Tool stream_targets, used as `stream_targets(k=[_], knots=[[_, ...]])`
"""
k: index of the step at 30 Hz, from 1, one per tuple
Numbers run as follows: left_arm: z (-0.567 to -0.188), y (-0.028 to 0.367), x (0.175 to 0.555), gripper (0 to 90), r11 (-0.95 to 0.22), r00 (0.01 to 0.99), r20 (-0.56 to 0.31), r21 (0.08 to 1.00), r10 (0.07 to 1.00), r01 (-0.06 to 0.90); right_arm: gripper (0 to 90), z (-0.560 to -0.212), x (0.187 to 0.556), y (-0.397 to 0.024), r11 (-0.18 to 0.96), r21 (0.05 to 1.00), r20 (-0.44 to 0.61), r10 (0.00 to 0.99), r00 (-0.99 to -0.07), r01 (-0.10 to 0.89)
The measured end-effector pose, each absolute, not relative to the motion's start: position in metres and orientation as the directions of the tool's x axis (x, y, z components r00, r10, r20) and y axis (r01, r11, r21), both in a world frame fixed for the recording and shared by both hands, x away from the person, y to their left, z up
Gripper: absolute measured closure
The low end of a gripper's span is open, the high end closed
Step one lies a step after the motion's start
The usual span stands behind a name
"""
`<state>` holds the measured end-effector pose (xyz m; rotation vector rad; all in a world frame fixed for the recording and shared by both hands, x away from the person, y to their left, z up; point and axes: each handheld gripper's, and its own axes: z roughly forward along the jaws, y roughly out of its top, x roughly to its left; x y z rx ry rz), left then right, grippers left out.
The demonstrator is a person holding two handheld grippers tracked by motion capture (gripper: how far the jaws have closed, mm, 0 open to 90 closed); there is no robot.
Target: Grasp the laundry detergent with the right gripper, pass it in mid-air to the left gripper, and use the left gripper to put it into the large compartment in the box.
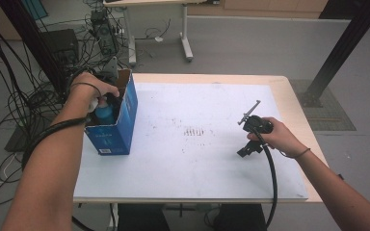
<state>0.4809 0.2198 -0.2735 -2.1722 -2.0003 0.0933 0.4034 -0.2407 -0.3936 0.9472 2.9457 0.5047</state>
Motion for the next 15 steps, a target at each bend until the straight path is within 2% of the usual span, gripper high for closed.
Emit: stream_targets(k=[15], knots=[[-0.2735,0.2204,0.4807,37.7,-0.074,0.089,0.079,-0.177,0.993,0.982,4.8,-0.3945,0.404,-0.2403,0.764,0.303,0.094,0.571,-0.816,0.569]])
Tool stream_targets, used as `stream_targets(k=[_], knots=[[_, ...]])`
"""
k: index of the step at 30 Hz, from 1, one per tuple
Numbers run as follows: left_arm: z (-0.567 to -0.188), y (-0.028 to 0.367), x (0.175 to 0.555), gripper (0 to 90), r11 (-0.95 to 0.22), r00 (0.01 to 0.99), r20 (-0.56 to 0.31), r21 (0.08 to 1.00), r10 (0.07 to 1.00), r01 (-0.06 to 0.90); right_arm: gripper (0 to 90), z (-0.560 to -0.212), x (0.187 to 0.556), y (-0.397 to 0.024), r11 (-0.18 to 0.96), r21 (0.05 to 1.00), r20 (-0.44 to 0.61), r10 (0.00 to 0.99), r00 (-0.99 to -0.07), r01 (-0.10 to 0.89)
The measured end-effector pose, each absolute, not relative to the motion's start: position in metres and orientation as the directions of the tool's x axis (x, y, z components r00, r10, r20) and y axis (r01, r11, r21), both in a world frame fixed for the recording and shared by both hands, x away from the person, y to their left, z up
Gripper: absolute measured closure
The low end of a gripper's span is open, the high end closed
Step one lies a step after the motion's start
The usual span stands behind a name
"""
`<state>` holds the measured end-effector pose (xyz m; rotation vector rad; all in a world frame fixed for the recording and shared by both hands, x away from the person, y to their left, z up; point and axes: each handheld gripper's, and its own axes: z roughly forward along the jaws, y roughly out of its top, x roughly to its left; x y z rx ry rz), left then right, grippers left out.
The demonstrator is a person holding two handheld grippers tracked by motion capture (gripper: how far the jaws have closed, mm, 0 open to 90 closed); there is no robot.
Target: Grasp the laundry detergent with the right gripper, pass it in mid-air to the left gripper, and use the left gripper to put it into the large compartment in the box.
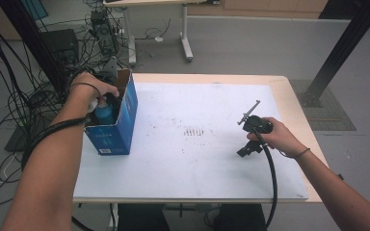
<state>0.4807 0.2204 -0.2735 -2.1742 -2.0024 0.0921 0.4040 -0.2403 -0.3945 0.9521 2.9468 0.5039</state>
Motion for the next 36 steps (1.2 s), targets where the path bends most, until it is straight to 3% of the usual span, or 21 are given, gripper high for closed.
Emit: stream_targets(k=[36], knots=[[-0.261,0.222,0.479,36.3,-0.07,0.078,0.043,-0.162,0.996,0.984,5.0,-0.396,0.405,-0.24,0.769,0.295,0.09,0.568,-0.818,0.567]])
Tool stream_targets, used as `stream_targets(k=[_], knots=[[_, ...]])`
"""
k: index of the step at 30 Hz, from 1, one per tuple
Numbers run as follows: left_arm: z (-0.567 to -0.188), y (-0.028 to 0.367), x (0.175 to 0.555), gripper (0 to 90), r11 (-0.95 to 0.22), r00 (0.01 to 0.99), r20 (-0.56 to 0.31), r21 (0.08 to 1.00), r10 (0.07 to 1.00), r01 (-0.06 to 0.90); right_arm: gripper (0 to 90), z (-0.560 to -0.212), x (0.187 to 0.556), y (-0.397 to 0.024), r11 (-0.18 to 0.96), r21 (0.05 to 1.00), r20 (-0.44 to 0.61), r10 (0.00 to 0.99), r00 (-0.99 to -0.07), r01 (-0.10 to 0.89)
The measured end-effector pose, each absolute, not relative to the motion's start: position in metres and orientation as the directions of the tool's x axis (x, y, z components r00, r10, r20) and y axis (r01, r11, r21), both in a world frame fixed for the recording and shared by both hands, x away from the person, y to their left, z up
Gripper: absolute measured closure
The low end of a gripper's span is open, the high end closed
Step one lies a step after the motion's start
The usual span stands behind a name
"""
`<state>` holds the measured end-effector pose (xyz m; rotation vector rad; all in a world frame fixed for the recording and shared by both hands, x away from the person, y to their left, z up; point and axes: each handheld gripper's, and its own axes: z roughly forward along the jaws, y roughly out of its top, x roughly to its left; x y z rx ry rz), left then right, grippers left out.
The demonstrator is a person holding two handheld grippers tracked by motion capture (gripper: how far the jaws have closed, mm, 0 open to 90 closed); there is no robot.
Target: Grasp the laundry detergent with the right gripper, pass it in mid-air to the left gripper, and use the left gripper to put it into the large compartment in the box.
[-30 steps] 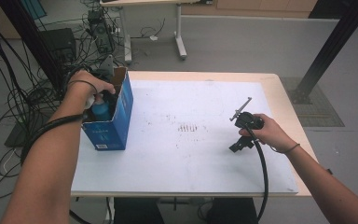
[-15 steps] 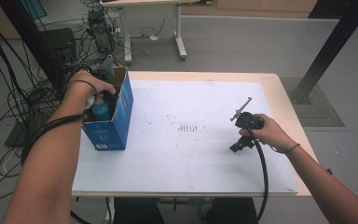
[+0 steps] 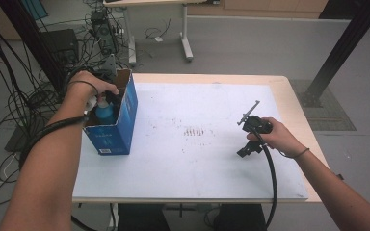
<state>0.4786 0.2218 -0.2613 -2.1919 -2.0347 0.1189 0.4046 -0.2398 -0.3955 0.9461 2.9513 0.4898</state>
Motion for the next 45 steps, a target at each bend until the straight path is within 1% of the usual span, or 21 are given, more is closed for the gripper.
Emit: stream_targets(k=[7,15,19,21,27,33,36,39,45], knots=[[-0.241,0.221,0.477,36.7,-0.064,0.069,0.033,-0.131,0.997,0.989,5.0,-0.395,0.405,-0.239,0.774,0.294,0.08,0.565,-0.821,0.561],[-0.222,0.219,0.473,35.3,-0.08,0.082,0.015,-0.106,0.997,0.991,5.0,-0.396,0.405,-0.238,0.779,0.29,0.079,0.56,-0.825,0.556],[-0.214,0.217,0.47,34.6,-0.094,0.097,0.026,-0.098,0.995,0.991,5.0,-0.395,0.405,-0.237,0.781,0.288,0.073,0.558,-0.826,0.554],[-0.211,0.216,0.468,32.5,-0.099,0.103,0.042,-0.099,0.994,0.99,5.0,-0.394,0.405,-0.237,0.781,0.286,0.072,0.56,-0.825,0.555],[-0.198,0.212,0.463,26.3,-0.115,0.119,0.038,-0.082,0.992,0.99,5.0,-0.392,0.405,-0.236,0.785,0.283,0.064,0.558,-0.828,0.551],[-0.186,0.206,0.456,16.3,-0.129,0.131,0.05,-0.051,0.99,0.99,5.0,-0.389,0.404,-0.235,0.782,0.278,0.065,0.565,-0.823,0.558],[-0.181,0.203,0.453,12.5,-0.13,0.133,0.049,-0.05,0.99,0.99,5.0,-0.388,0.404,-0.235,0.783,0.28,0.06,0.564,-0.824,0.556],[-0.178,0.199,0.451,9.5,-0.129,0.132,0.053,-0.047,0.99,0.991,5.0,-0.387,0.405,-0.235,0.784,0.278,0.057,0.563,-0.825,0.555],[-0.177,0.191,0.446,7.8,-0.149,0.153,0.066,-0.055,0.986,0.987,5.0,-0.386,0.407,-0.235,0.779,0.275,0.05,0.574,-0.817,0.564]])
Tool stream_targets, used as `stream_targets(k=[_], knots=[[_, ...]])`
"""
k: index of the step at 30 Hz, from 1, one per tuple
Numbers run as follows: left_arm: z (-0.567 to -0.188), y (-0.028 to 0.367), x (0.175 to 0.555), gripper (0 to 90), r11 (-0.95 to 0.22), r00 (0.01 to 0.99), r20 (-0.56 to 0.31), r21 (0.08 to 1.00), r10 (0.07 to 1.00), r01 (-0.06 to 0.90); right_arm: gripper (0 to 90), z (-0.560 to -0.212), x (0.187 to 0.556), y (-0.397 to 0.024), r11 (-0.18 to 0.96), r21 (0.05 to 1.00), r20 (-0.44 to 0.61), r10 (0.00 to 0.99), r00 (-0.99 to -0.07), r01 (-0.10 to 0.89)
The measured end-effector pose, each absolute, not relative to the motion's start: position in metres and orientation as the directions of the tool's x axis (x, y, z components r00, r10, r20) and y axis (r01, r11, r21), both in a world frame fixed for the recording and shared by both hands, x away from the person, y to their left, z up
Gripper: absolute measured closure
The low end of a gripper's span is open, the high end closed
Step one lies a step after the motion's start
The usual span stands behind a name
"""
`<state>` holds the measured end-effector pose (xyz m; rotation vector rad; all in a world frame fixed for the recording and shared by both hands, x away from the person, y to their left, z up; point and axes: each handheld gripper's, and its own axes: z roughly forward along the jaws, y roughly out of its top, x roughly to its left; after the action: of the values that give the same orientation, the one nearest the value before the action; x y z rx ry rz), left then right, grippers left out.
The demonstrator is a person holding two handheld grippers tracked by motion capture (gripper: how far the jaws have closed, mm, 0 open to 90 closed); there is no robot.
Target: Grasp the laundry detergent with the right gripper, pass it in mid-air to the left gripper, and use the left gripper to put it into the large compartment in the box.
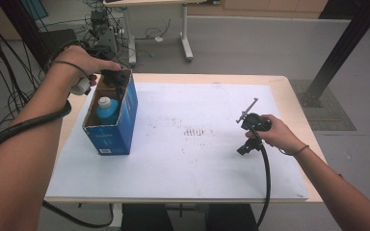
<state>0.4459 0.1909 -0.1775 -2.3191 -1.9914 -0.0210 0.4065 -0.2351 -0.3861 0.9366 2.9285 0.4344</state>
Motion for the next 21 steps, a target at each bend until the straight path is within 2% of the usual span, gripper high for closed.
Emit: stream_targets(k=[8,12,21], knots=[[-0.174,0.171,0.434,7.5,-0.215,0.216,0.052,-0.024,0.975,0.976,5.0,-0.385,0.403,-0.234,0.776,0.269,0.043,0.583,-0.812,0.571],[-0.176,0.158,0.429,6.9,-0.27,0.273,0.065,-0.053,0.96,0.962,5.0,-0.382,0.401,-0.234,0.765,0.275,0.041,0.595,-0.802,0.582],[-0.181,0.127,0.418,7.2,-0.352,0.353,0.061,-0.03,0.934,0.936,5.0,-0.383,0.399,-0.234,0.767,0.277,0.038,0.593,-0.805,0.579]])
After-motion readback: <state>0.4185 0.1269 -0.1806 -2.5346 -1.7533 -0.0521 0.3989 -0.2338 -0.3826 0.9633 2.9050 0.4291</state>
